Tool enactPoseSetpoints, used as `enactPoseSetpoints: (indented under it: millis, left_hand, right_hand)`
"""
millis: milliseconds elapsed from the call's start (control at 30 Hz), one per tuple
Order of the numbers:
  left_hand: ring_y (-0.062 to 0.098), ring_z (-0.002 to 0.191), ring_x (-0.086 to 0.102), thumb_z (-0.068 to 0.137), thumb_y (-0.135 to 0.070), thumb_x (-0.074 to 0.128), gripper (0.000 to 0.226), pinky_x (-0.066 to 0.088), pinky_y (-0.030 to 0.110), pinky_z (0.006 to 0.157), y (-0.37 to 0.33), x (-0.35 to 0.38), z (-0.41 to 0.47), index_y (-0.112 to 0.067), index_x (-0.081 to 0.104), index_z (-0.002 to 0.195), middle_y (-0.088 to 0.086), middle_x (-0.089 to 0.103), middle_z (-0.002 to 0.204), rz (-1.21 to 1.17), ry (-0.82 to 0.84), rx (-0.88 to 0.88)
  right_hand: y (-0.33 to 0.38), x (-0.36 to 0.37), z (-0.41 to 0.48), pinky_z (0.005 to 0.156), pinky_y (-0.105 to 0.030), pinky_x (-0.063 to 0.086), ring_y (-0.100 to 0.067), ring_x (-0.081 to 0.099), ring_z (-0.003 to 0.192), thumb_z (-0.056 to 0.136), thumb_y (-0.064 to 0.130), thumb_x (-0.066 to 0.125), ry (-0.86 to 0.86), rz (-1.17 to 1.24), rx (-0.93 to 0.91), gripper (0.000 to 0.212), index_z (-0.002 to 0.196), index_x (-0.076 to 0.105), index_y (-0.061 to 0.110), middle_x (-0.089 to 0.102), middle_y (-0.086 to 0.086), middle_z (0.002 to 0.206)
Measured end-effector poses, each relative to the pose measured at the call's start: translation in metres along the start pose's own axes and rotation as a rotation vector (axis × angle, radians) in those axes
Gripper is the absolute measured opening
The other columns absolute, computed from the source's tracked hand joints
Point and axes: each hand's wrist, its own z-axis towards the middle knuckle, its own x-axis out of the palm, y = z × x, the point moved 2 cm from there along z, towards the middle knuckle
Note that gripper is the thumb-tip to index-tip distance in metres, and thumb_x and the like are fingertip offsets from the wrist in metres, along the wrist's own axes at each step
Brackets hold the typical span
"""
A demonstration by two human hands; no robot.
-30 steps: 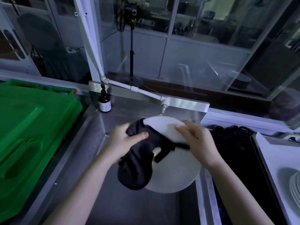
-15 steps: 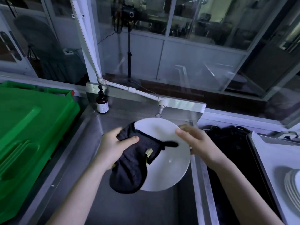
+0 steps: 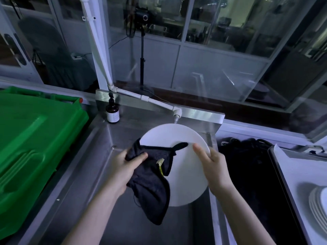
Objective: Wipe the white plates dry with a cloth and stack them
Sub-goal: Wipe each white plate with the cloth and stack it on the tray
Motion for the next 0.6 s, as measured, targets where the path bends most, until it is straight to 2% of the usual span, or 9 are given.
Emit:
enactPoseSetpoints:
  millis: [100,133,200,267,333,400,433,533,600]
  left_hand:
    - [0.009,0.082,0.073,0.069,-0.015,0.087,0.023,0.054,0.019,0.065,-0.020,-0.003,0.008,-0.023,0.074,0.087,-0.007,0.077,0.087,0.324,0.206,0.106]
    - [0.008,0.082,0.073,0.066,-0.018,0.090,0.027,0.055,0.022,0.067,-0.028,-0.001,0.011,-0.022,0.073,0.087,-0.007,0.077,0.086,0.444,0.266,0.140]
    - [0.018,0.085,0.072,0.063,-0.023,0.092,0.034,0.056,0.037,0.076,-0.039,0.005,0.014,-0.013,0.073,0.090,0.000,0.077,0.086,0.656,0.358,0.210]
    - [0.026,0.087,0.070,0.065,-0.024,0.091,0.034,0.054,0.041,0.079,-0.043,0.010,0.014,-0.009,0.073,0.089,0.005,0.075,0.085,0.723,0.370,0.269]
    - [0.025,0.085,0.071,0.070,-0.017,0.088,0.024,0.054,0.040,0.075,-0.039,0.012,0.010,-0.011,0.073,0.089,0.007,0.076,0.085,0.546,0.273,0.248]
    - [0.018,0.080,0.072,0.076,-0.010,0.082,0.016,0.055,0.030,0.065,-0.029,0.012,0.006,-0.015,0.073,0.089,0.003,0.077,0.084,0.240,0.096,0.152]
    - [0.017,0.079,0.073,0.079,-0.009,0.079,0.013,0.054,0.027,0.064,-0.024,0.013,0.004,-0.014,0.073,0.089,0.003,0.077,0.083,0.109,0.019,0.108]
    - [0.022,0.081,0.074,0.084,-0.011,0.074,0.013,0.056,0.030,0.066,-0.005,0.019,0.003,-0.010,0.072,0.097,0.007,0.077,0.088,-0.100,-0.098,-0.024]
    - [0.026,0.081,0.074,0.086,-0.012,0.072,0.016,0.056,0.031,0.067,0.011,0.027,-0.002,-0.008,0.071,0.101,0.012,0.077,0.090,-0.158,-0.157,-0.128]
  right_hand:
    - [0.013,-0.002,0.001,0.059,-0.031,0.036,-0.017,0.046,0.062,0.091,0.040,0.067,0.124,-0.233,-0.101,0.055,0.078,0.056,-0.012,0.050,-0.009,0.065]
    - [0.020,0.000,0.002,0.055,-0.030,0.032,-0.014,0.043,0.058,0.091,0.040,0.067,0.186,-0.342,-0.158,0.054,0.070,0.052,-0.007,0.046,-0.006,0.062]
    - [0.033,0.007,0.002,0.051,-0.028,0.025,-0.009,0.033,0.052,0.092,0.037,0.067,0.318,-0.514,-0.271,0.051,0.060,0.040,0.008,0.037,-0.001,0.057]
    - [0.041,0.012,0.005,0.053,-0.031,0.024,-0.011,0.030,0.053,0.093,0.035,0.066,0.377,-0.583,-0.343,0.052,0.060,0.037,0.008,0.033,-0.001,0.056]
    - [0.045,0.009,0.009,0.055,-0.034,0.025,-0.012,0.034,0.056,0.093,0.034,0.067,0.337,-0.551,-0.370,0.052,0.061,0.041,0.002,0.035,-0.001,0.058]
    - [0.041,0.002,0.012,0.055,-0.031,0.030,-0.009,0.038,0.056,0.092,0.034,0.069,0.216,-0.396,-0.313,0.048,0.060,0.048,0.004,0.041,0.004,0.056]
    - [0.037,0.000,0.011,0.055,-0.029,0.032,-0.008,0.041,0.056,0.091,0.034,0.070,0.140,-0.276,-0.254,0.045,0.061,0.053,0.006,0.045,0.006,0.056]
    - [0.008,0.006,0.001,0.056,-0.032,0.042,-0.015,0.054,0.061,0.088,0.038,0.073,-0.134,0.096,0.006,0.039,0.070,0.067,0.004,0.059,0.006,0.062]
    - [-0.013,0.016,-0.008,0.053,-0.030,0.050,-0.012,0.062,0.059,0.088,0.041,0.071,-0.300,0.267,0.173,0.026,0.072,0.074,0.020,0.067,0.007,0.061]
